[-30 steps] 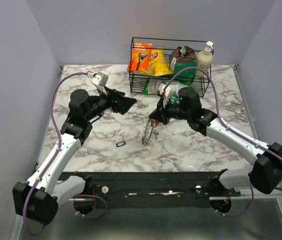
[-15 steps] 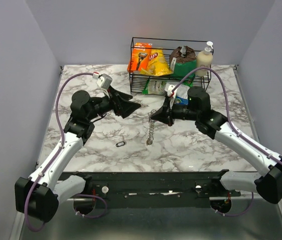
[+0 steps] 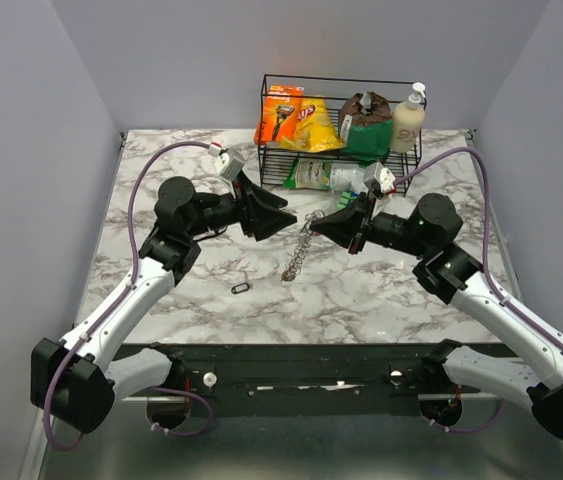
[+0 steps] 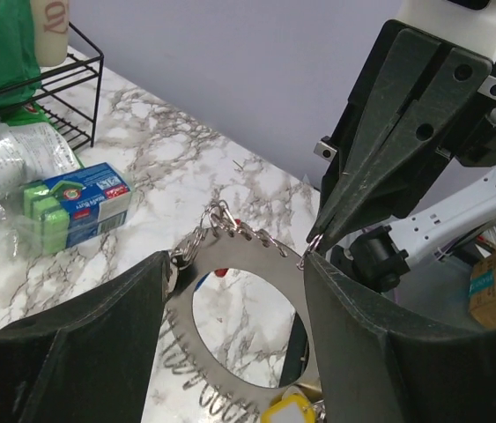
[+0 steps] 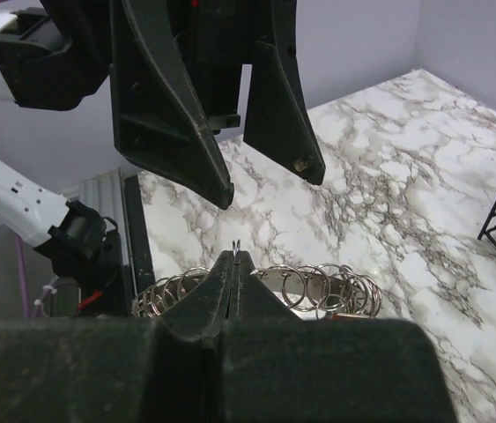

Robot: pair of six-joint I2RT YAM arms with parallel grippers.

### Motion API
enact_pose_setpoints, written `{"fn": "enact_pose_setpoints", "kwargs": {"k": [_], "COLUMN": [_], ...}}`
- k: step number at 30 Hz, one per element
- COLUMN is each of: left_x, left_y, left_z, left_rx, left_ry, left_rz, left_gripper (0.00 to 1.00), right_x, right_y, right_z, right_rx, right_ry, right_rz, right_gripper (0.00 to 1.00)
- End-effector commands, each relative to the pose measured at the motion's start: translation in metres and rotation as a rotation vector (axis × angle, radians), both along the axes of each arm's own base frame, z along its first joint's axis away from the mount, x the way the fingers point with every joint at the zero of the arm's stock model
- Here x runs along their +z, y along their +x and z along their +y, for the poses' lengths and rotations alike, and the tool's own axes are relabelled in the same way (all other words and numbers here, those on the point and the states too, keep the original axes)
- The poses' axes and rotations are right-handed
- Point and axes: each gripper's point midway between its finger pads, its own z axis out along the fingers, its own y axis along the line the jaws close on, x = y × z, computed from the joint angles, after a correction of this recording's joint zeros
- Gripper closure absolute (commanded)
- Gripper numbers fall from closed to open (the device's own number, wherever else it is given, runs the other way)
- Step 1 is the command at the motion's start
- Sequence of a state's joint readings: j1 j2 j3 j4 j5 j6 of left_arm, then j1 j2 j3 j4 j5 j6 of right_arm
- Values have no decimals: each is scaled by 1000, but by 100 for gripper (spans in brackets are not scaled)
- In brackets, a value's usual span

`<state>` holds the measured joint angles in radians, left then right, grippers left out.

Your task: Put the keys on the keyring

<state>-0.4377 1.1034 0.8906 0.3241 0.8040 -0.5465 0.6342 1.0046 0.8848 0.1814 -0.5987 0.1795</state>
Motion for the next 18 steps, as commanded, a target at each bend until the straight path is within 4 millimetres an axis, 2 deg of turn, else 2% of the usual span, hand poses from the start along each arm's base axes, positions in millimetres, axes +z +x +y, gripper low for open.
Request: {"fn": "enact_pose_setpoints", "kwargs": {"k": [1,14,18], "left_x": [14,20,19], "left_y": [-10,-35,-36], "left_z": [-8,-22,-24], "left_rx": [-57,-168,-174], "left_ry": [-12,-28,-27], "left_rz": [-35,-89,-92], "left_gripper": [30,41,48], "right_x": [32,29,30], "right_y": [0,-1,-4], "right_z": [-4,-5,-5], "right_rx": [-23,-27,-17], "right_ry": [122,130,132], "right_rz": [-43,-24,-21], "right_gripper": [99,99,99]}}
